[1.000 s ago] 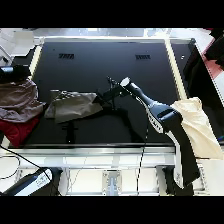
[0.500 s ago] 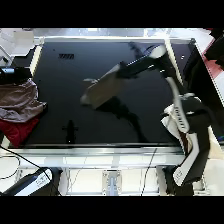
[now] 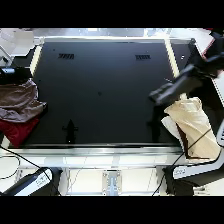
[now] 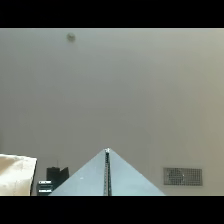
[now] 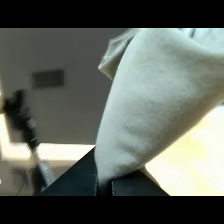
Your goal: Fold the shirts.
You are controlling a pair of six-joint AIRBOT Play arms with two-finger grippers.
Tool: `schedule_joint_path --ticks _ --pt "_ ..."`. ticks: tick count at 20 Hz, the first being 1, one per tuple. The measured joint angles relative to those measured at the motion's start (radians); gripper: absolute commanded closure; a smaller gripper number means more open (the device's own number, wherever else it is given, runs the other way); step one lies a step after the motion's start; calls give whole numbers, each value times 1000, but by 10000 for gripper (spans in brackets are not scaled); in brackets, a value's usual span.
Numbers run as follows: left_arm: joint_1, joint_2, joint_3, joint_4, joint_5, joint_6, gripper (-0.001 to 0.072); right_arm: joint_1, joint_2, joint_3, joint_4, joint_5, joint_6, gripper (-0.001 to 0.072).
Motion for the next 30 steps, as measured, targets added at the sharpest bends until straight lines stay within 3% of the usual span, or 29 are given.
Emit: schedule_joint_path --ticks 8,16,17,19,20,24,26,30 --pt "0 0 0 -8 -2 -3 694 -392 241 -80 -57 82 -52 701" --pt "0 0 0 -8 -44 -7 694 -478 463 -466 -180 87 -100 687" --pt "0 0 0 -8 -54 -7 695 -480 482 -513 -207 87 -101 610" --pt "0 0 0 -8 -66 -7 695 -482 513 -581 -265 91 -101 324" --pt "0 0 0 -8 -73 -7 694 -483 527 -596 -292 92 -101 262" --pt "0 0 0 -8 -84 -7 694 -484 568 -516 -365 87 -87 267" --pt "0 0 0 -8 -86 -7 694 -484 576 -425 -323 45 -80 268" --pt "0 -2 0 -68 -87 -7 694 -421 580 -317 121 -96 -90 269"
